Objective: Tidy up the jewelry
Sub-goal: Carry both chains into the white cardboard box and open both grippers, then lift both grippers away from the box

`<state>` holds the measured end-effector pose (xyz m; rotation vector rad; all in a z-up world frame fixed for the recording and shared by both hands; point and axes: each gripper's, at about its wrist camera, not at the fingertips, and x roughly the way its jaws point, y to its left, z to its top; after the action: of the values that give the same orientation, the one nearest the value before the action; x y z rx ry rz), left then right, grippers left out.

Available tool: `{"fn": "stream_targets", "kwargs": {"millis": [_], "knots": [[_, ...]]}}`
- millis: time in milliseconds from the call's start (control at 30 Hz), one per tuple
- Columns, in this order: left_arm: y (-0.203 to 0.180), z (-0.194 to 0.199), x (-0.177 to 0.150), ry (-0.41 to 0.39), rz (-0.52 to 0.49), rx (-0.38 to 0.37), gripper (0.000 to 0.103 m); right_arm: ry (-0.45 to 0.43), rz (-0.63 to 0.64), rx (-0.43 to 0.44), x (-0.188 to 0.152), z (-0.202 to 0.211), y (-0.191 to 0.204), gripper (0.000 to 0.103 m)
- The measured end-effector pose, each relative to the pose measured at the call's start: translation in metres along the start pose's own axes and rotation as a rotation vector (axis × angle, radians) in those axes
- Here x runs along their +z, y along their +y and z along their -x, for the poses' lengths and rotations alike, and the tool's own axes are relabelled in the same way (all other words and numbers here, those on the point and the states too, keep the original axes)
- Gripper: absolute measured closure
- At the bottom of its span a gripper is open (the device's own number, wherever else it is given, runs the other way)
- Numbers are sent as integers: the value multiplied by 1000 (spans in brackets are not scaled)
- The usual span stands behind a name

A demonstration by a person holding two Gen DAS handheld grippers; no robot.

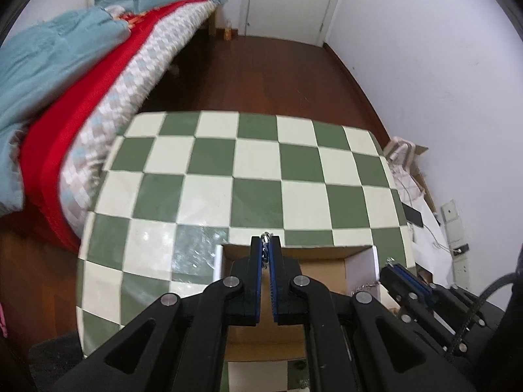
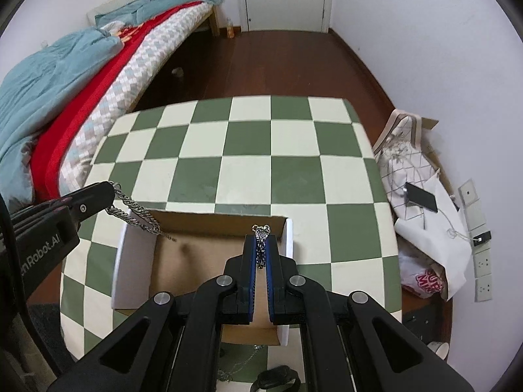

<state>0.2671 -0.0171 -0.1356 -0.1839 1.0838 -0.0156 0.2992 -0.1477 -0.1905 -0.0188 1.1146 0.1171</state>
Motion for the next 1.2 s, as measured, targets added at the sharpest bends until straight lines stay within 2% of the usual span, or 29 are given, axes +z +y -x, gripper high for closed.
{"fn": "stream_targets", "kwargs": {"millis": [100, 167, 200, 233, 267, 300, 333, 400, 467, 567, 800, 1000, 1200], "knots": [[-2, -2, -1, 11, -5, -9, 96, 51, 2, 14, -1, -12, -2, 97], [-5, 2, -2, -8, -26, 29, 94, 72, 3, 12, -4, -16, -3, 95], [-6, 4, -2, -17, -37, 46, 90, 80, 4, 3, -6, -17, -3, 84], [-6, 7, -2, -28, -44, 64, 72, 86, 1, 0, -8, -18, -3, 72], [-6, 9, -1, -37, -49, 76, 39, 89, 1, -7, -10, -17, -3, 41], [-5, 12, -1, -50, -53, 93, 21, 90, 4, -12, -12, -15, -3, 14], [-3, 15, -2, -64, -54, 124, 9, 88, 6, -19, -14, -14, -3, 9], [1, 21, -4, -80, -59, 150, 7, 85, -3, -25, -18, -9, -6, 9], [6, 24, -8, -85, -61, 184, 0, 92, -11, -33, -23, -6, -8, 9], [11, 30, -17, -102, -72, 219, 0, 91, -21, -50, -29, -2, -10, 1], [21, 43, -38, -113, -70, 272, 0, 59, -15, -93, -42, 14, -10, 1], [27, 67, -54, -144, -62, 291, 0, 14, -11, -94, -50, 41, -6, 1], [25, 100, -67, -195, -67, 274, 0, -54, -22, -82, -59, 80, 0, 1]]}}
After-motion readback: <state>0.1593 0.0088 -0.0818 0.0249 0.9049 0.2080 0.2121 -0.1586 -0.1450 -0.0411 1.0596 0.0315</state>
